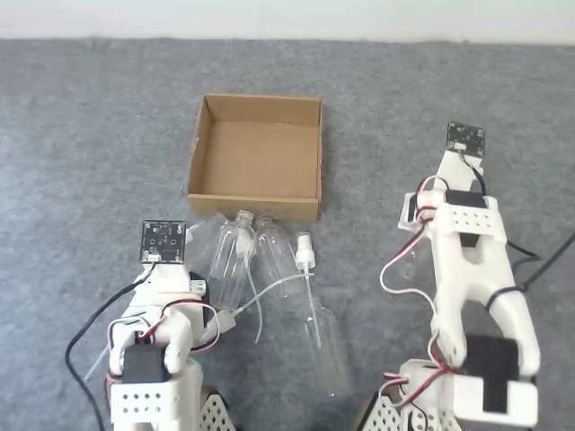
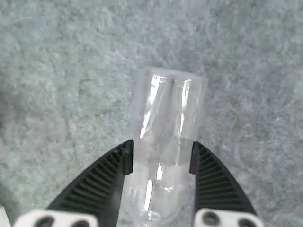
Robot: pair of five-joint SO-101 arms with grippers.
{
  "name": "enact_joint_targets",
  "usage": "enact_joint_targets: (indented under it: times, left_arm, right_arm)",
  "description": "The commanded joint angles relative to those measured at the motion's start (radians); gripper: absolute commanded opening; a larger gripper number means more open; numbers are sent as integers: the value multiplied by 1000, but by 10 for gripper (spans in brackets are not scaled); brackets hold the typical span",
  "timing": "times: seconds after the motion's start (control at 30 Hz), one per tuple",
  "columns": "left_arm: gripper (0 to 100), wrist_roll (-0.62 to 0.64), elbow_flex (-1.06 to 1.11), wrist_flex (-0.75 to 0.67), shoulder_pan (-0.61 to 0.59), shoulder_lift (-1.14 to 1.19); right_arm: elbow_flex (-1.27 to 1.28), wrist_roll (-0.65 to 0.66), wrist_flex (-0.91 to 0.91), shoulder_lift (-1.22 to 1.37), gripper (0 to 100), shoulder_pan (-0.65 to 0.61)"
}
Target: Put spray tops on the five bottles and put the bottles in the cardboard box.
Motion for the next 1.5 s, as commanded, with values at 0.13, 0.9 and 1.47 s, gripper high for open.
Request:
enact_joint_targets:
  times: [0.13,0.9,1.47]
  left_arm:
    - [36,-3,-10,3,-3,-18]
    - [36,-3,-10,3,-3,-18]
    - [36,-3,-10,3,-3,-18]
  right_arm:
    - [-92,-75,-12,165,155,4]
    - [-91,-180,197,-30,13,-41]
    - [-91,-973,245,-111,13,-38]
